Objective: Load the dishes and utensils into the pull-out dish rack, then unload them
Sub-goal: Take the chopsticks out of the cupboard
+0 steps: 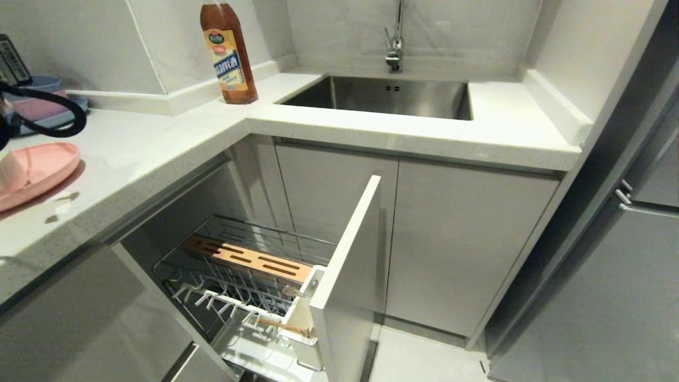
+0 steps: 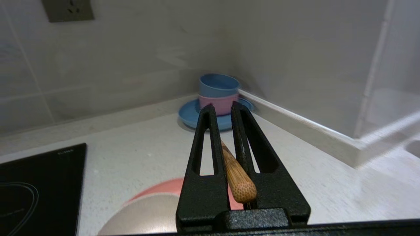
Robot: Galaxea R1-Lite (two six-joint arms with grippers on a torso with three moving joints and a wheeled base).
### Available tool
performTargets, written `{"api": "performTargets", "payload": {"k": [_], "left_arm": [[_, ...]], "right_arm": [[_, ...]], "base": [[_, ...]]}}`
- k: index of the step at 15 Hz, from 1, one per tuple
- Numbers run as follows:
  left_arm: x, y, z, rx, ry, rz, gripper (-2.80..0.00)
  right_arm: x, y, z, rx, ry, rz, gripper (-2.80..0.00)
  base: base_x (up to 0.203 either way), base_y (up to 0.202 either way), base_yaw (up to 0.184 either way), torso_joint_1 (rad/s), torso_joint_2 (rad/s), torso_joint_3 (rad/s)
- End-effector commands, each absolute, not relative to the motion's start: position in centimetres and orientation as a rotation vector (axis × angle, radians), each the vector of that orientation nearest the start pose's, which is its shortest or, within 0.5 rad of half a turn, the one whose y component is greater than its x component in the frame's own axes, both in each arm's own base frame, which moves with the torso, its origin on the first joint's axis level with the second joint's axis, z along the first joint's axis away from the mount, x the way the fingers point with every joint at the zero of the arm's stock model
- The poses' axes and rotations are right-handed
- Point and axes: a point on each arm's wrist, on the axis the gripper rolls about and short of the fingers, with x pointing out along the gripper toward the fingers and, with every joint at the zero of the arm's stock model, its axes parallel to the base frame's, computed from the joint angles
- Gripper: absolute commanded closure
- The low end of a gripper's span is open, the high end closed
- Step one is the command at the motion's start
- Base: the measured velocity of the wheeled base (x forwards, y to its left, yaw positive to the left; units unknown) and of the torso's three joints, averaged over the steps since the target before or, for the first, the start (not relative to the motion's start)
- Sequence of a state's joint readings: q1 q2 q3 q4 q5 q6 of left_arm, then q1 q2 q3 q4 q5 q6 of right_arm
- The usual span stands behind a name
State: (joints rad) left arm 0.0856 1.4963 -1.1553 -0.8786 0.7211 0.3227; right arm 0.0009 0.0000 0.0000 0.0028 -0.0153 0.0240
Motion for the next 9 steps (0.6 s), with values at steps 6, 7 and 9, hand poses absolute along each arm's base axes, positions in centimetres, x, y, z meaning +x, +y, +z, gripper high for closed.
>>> {"api": "performTargets", "payload": {"k": [6, 7, 9], "left_arm": [[29.7, 5.3, 33.0, 0.297, -0.329, 0.947, 0.0], [29.9, 5.3, 32.5, 0.324, -0.293, 0.946, 0.0], [30.1, 5.3, 31.9, 0.351, -0.234, 0.936, 0.0]], "right_arm": [[-2.3, 0.0, 7.4, 0.024, 0.006, -0.014, 0.0], [-2.3, 0.0, 7.5, 0.024, 0.005, -0.014, 0.0], [-2.3, 0.0, 7.5, 0.024, 0.005, -0.014, 0.0]], "base": [[0.0, 0.0, 0.0, 0.0, 0.0, 0.0], [0.0, 0.0, 0.0, 0.0, 0.0, 0.0], [0.0, 0.0, 0.0, 0.0, 0.0, 0.0]]}}
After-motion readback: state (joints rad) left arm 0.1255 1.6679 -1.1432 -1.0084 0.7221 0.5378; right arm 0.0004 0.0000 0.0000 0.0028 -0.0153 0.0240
